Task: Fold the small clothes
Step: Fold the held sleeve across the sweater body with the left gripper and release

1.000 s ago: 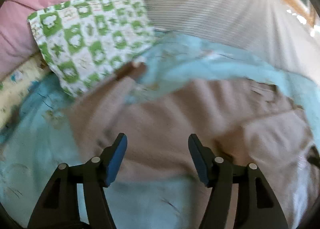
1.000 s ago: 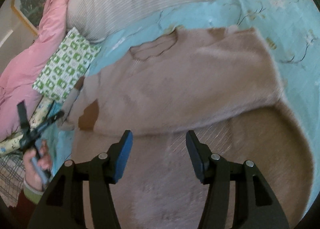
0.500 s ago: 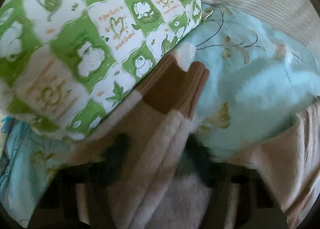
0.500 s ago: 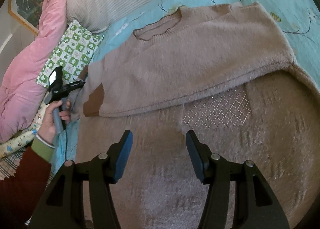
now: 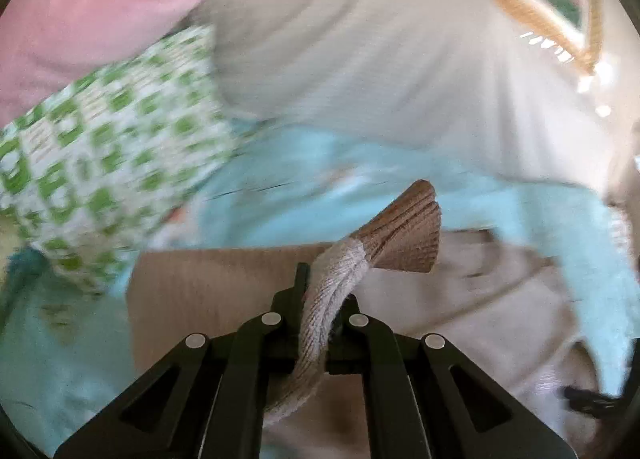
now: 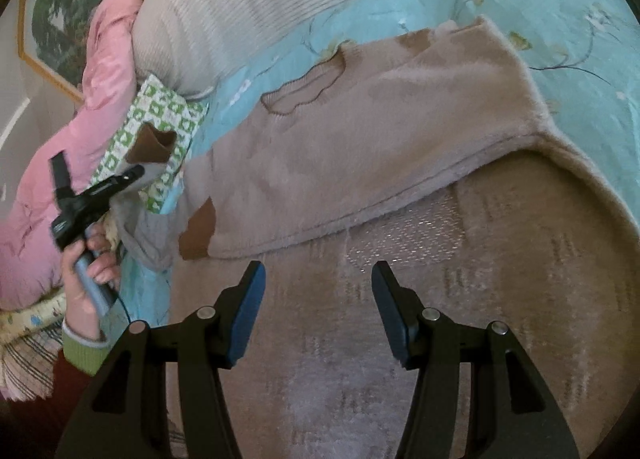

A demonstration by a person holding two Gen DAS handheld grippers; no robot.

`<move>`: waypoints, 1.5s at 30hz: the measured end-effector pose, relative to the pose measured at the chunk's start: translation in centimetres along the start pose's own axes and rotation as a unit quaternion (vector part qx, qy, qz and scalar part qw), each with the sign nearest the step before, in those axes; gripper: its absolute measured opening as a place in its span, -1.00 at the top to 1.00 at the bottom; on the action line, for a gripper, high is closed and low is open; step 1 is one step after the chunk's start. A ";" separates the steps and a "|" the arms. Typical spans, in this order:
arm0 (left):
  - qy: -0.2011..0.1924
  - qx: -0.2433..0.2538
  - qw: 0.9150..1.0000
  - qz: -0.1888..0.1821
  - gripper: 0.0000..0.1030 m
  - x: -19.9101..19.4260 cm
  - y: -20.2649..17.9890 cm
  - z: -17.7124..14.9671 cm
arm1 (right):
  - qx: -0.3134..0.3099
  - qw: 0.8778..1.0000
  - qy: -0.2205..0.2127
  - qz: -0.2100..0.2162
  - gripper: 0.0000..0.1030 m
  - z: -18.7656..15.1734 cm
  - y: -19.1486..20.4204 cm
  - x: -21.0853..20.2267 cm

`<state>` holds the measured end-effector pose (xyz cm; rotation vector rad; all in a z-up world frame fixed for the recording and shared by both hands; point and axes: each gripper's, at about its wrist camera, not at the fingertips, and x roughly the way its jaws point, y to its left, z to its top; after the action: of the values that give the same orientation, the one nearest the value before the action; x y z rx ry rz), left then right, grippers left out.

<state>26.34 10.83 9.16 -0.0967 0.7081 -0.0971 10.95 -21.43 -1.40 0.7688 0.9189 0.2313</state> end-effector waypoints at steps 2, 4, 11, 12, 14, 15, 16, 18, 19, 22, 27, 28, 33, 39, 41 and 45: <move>-0.007 0.004 0.999 -0.044 0.96 -0.4 -3.7 -0.1 | 0.007 1.000 -0.009 -0.002 -0.10 0.1 -0.5 -0.7; -0.019 0.028 0.996 -0.086 0.95 -0.5 -8.2 -1.0 | 0.017 1.000 -0.020 -0.004 -0.10 0.2 -1.4 -1.7; 0.019 0.082 0.986 -0.145 0.94 4.4 -18.1 -5.0 | 0.059 0.997 -0.052 -0.022 -0.10 0.7 -5.1 -4.5; 0.027 0.085 0.985 -0.146 0.94 5.1 -18.9 -5.5 | 0.067 0.996 -0.055 -0.026 -0.10 0.8 -5.7 -4.9; 0.052 0.092 0.983 -0.147 0.91 7.1 -20.1 -6.8 | 0.071 0.995 -0.059 -0.031 -0.10 1.0 -6.2 -5.2; 0.064 0.094 0.983 -0.145 0.89 7.9 -20.5 -7.3 | 0.073 0.995 -0.061 -0.034 -0.10 1.1 -6.5 -5.4; 0.074 0.096 0.982 -0.142 0.89 8.5 -20.4 -8.0 | 0.075 0.995 -0.062 -0.035 -0.10 1.2 -6.7 -5.5; 0.092 0.100 0.981 -0.141 0.71 9.3 -20.8 -8.9 | 0.079 0.994 -0.064 -0.036 -0.10 1.3 -6.9 -5.5; 0.100 0.099 0.980 -0.143 0.65 9.4 -20.5 -9.2 | 0.081 0.994 -0.063 -0.034 -0.10 1.4 -6.9 -5.3; 0.102 0.100 0.979 -0.147 0.10 7.9 -19.5 -10.2 | 0.086 0.994 -0.061 -0.024 -0.10 1.6 -6.5 -4.8; 0.082 0.100 0.984 -0.126 -0.13 2.8 -14.9 -12.1 | 0.085 0.995 -0.054 -0.003 -0.28 2.3 -5.0 -3.1; 0.080 0.098 0.986 -0.112 -0.13 1.9 -13.6 -12.4 | 0.085 0.995 -0.051 0.003 -0.29 2.5 -4.6 -2.6; 0.071 0.051 0.996 -0.015 -0.13 -0.8 -5.6 -13.4 | 0.096 0.994 -0.038 0.032 -0.29 3.5 -3.4 0.2; 0.098 -0.038 0.993 0.051 -0.13 0.4 2.9 -14.2 | 0.112 0.993 -0.031 0.028 -0.29 4.6 -2.9 3.5; 0.106 -0.048 0.992 0.054 -0.13 1.4 3.8 -14.1 | 0.106 0.994 -0.035 0.019 -0.28 5.0 -2.6 3.8; 0.108 -0.055 0.991 0.060 -0.13 3.2 3.7 -13.6 | 0.100 0.994 -0.038 -0.003 0.46 5.6 -2.5 4.1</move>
<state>20.03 13.32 -3.62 -0.1495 0.9342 0.0476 17.48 -23.96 -3.66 0.9540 0.8803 0.1040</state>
